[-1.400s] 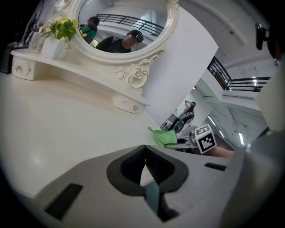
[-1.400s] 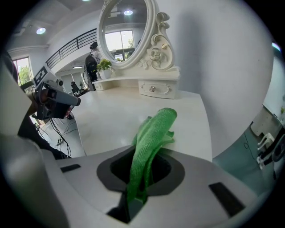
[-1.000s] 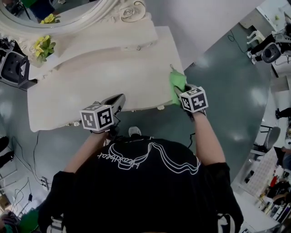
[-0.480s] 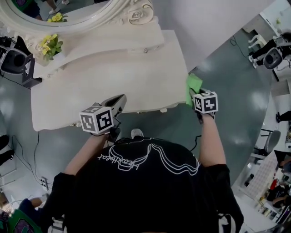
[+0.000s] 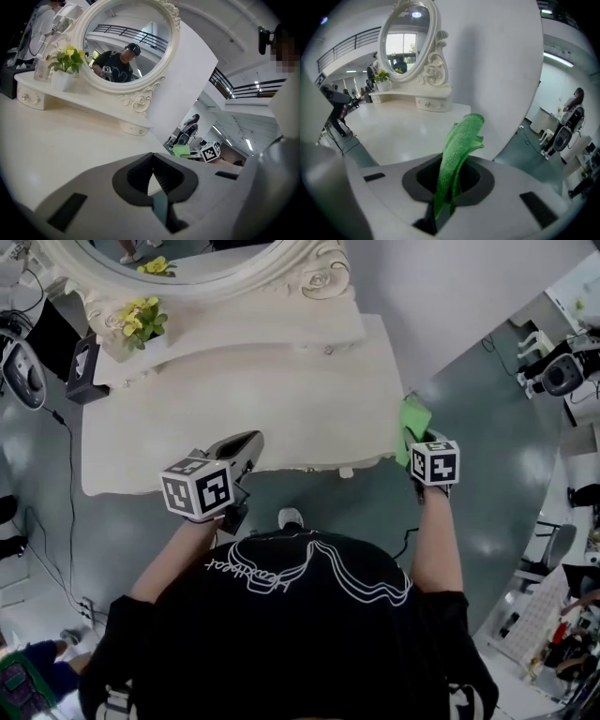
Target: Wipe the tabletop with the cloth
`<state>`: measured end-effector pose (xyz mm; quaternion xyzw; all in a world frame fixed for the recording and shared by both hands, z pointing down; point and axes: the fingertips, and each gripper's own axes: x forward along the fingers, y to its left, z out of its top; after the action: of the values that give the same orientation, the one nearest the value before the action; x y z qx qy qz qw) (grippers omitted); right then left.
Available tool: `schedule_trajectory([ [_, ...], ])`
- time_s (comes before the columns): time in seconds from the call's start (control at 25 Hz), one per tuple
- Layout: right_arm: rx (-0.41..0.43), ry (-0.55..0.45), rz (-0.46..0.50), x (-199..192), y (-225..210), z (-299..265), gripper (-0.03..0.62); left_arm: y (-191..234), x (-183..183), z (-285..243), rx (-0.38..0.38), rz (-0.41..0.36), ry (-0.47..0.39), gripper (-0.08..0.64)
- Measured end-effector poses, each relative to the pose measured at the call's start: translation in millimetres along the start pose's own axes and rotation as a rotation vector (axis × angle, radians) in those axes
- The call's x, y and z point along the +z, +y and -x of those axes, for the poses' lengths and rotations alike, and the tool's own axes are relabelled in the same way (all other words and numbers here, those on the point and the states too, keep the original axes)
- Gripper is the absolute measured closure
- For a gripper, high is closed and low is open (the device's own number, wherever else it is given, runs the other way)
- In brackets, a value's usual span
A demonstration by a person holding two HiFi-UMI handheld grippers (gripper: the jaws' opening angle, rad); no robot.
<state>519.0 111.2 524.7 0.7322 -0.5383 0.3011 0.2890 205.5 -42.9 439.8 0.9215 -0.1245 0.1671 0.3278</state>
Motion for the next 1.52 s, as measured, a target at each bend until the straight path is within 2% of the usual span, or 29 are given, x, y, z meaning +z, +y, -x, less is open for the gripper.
schedule_trajectory([
  [0.12,0.131,-0.132,-0.031,37,50,25,0.538,-6,11,19,-0.008,-0.041,-0.015,0.557],
  [0.28,0.357,-0.369,-0.143,92,122,77,0.537,-19,23,45,-0.029,-0.079,-0.060,0.557],
  [0.44,0.489,-0.535,-0.135,132,180,128,0.537,-33,34,72,-0.069,-0.073,-0.103,0.557],
  [0.64,0.626,-0.657,-0.085,156,248,177,0.537,-45,45,107,-0.098,-0.078,-0.168,0.557],
  [0.84,0.785,-0.686,-0.123,158,291,204,0.538,-58,49,134,-0.129,-0.104,-0.208,0.557],
  [1.0,0.750,-0.669,-0.065,153,305,204,0.538,-58,50,147,-0.137,-0.110,-0.230,0.557],
  [1.2,0.717,-0.664,-0.043,151,315,201,0.538,-56,45,153,-0.140,-0.132,-0.216,0.557],
  [1.52,0.688,-0.652,-0.072,144,324,202,0.538,-48,33,162,-0.126,-0.129,-0.186,0.557],
])
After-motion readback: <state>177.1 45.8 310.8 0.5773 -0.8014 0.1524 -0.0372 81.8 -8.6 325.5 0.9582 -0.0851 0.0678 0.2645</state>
